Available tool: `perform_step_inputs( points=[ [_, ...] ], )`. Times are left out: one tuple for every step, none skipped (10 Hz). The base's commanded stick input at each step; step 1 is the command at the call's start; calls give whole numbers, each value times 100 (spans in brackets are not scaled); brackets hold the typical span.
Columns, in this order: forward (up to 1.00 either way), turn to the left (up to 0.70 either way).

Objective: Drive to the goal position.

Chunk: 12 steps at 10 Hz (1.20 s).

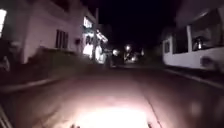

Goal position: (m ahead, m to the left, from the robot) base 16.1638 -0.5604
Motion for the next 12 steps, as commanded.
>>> perform_step_inputs(
  points=[
    [100, 0],
    [100, -3],
    [100, -18],
    [100, -27],
    [100, -27],
    [100, -27],
    [100, -27],
    [100, -27],
    [100, -17],
    [100, -1],
    [100, 0],
    [100, 0]
  ],
)
